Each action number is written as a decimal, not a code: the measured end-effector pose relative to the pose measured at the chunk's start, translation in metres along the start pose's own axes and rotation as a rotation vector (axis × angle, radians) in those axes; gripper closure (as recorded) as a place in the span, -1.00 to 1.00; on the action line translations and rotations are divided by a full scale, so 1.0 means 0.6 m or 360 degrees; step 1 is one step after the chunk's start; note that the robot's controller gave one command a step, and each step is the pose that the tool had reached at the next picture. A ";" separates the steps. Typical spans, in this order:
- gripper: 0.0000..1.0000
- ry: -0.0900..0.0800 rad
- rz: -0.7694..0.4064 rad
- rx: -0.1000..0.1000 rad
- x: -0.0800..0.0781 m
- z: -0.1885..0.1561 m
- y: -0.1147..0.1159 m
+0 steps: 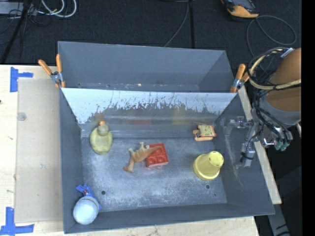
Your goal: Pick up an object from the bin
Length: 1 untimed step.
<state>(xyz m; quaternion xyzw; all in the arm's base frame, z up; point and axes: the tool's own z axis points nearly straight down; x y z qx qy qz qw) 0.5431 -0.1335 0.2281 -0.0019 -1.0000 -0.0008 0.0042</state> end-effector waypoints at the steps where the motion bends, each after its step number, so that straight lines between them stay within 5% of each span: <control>1: -1.00 -0.0011 -0.0005 0.0002 -0.002 -0.008 0.001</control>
Offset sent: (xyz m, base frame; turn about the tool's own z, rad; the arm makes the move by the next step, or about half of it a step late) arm -0.0249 0.0558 -0.0654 -0.0875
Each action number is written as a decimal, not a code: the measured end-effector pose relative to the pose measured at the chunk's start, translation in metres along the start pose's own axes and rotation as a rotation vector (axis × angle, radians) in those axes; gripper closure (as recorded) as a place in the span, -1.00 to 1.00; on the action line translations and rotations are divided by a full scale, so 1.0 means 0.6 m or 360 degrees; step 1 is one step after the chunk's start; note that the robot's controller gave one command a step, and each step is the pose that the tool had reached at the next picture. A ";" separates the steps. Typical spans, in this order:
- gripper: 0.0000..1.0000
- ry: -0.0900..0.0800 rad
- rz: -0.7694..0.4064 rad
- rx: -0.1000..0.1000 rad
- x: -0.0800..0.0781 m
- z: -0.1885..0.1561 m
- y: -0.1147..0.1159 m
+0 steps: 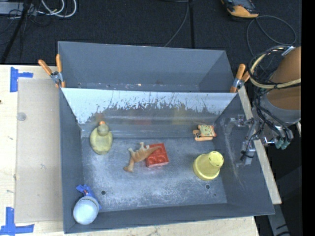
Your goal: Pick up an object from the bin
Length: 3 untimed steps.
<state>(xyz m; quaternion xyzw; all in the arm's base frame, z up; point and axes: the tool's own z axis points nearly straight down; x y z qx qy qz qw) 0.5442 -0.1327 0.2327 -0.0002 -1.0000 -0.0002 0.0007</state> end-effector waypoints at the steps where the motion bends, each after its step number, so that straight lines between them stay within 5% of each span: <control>1: -1.00 0.0001 -0.0080 0.0001 0.025 0.069 0.053; 2: -1.00 0.0016 -0.0032 -0.0007 0.028 0.112 0.083; 3: -1.00 -0.0003 -0.0113 0.0001 -0.012 0.126 0.048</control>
Offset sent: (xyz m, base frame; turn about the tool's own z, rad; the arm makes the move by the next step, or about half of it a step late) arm -0.0011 0.0440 -0.0169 0.1910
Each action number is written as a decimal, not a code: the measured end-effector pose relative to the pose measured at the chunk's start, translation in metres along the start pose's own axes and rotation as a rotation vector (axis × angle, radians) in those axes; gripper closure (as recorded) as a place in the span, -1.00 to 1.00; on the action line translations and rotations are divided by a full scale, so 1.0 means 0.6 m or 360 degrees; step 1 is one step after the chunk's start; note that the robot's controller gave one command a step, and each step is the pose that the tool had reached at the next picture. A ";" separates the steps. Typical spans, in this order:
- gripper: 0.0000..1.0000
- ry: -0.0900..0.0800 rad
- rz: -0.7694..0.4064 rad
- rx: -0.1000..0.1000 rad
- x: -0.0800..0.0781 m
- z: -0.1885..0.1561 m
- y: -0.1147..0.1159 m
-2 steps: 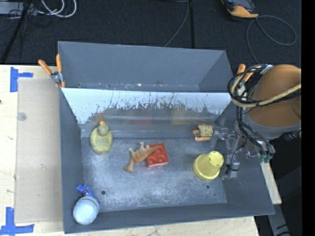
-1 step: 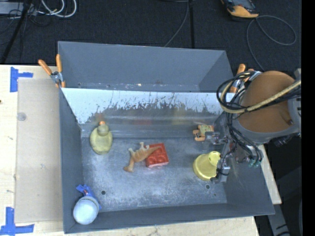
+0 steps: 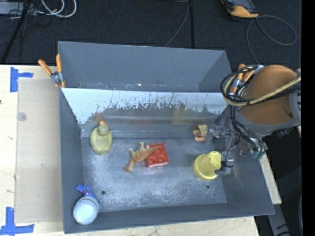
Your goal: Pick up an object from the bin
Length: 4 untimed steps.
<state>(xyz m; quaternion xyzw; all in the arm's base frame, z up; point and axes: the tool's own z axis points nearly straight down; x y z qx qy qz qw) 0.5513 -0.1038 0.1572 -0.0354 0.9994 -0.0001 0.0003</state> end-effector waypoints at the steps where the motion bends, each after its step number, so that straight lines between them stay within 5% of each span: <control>1: 1.00 0.0018 0.0017 -0.0011 0.028 0.105 -0.030; 2: 1.00 0.0018 0.0015 -0.0010 0.028 0.105 -0.029; 4: 1.00 0.0022 0.0024 -0.0012 0.015 -0.024 -0.047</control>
Offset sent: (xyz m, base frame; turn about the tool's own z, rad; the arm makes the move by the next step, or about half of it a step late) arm 0.0000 0.0000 0.0000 0.0000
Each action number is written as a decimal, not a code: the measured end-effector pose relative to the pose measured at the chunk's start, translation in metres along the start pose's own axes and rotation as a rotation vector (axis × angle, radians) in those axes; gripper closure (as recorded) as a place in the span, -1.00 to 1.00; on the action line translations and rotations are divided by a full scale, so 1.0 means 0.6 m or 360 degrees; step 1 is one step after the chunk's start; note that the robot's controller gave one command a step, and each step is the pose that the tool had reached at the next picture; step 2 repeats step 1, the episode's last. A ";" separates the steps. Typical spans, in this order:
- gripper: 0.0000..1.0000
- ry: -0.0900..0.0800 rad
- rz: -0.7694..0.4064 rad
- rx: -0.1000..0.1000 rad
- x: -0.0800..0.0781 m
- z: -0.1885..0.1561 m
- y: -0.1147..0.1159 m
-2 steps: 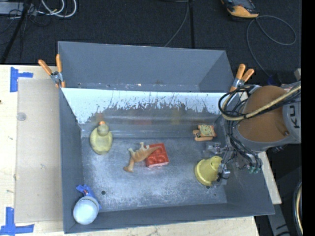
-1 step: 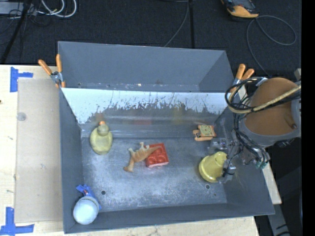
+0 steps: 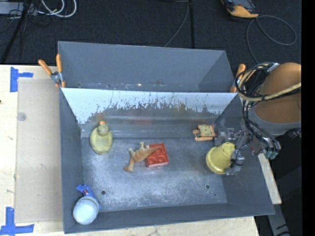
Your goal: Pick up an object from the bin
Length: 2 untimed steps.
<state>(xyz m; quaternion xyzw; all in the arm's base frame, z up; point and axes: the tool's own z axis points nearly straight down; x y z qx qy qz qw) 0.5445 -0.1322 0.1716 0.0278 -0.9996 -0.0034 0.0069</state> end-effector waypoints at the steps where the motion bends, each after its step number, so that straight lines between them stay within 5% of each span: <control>1: 1.00 0.0002 -0.0033 -0.0002 0.017 -0.056 -0.001; 2: 1.00 0.0002 -0.0033 -0.0002 0.017 -0.056 -0.001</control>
Offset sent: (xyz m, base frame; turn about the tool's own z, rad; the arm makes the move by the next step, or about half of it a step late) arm 0.0153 0.0076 0.1048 -0.0423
